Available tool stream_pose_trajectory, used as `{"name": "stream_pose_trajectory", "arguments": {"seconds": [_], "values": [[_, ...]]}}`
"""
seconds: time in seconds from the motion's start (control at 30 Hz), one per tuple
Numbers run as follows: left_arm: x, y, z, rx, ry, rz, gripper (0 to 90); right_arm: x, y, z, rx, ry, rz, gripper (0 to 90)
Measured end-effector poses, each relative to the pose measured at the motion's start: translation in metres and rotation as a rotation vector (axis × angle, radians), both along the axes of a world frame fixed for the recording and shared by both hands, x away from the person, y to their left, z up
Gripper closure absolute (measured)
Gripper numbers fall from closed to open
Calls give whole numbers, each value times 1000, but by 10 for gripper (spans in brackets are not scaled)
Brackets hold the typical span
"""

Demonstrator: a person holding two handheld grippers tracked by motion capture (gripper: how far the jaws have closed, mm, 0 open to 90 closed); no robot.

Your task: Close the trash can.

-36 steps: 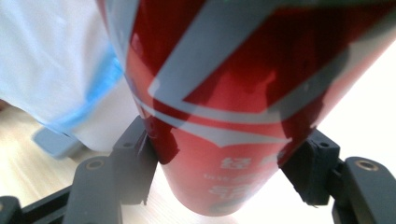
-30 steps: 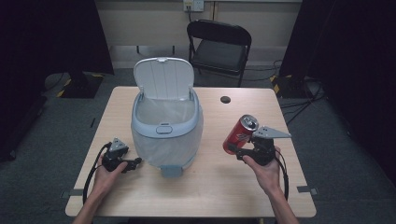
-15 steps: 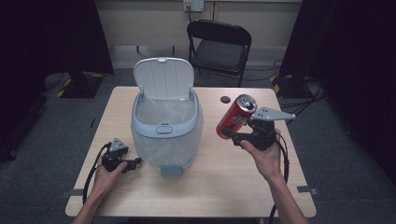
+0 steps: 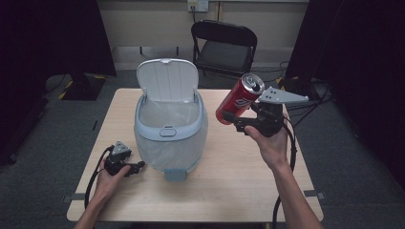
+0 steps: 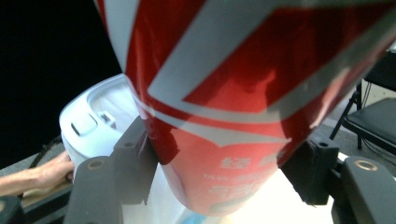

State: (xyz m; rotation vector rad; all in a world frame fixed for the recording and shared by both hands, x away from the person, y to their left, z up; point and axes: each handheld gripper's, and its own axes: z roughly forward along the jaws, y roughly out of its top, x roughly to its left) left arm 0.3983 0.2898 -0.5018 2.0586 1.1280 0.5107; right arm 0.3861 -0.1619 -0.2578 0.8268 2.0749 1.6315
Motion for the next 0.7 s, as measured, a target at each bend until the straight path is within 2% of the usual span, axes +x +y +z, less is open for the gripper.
{"name": "stream_pose_trajectory", "arguments": {"seconds": [0.3,0.5,0.6,0.7], "values": [[0,0,0,0,0,-1,226,10,30,18,62,-34,76,344],[0,1,0,2,1,-6,226,23,62,28,65,-46,133,343],[0,1,0,2,1,-7,226,26,72,28,64,-47,145,341],[0,1,0,2,1,-7,226,32,89,25,52,-32,184,338]]}}
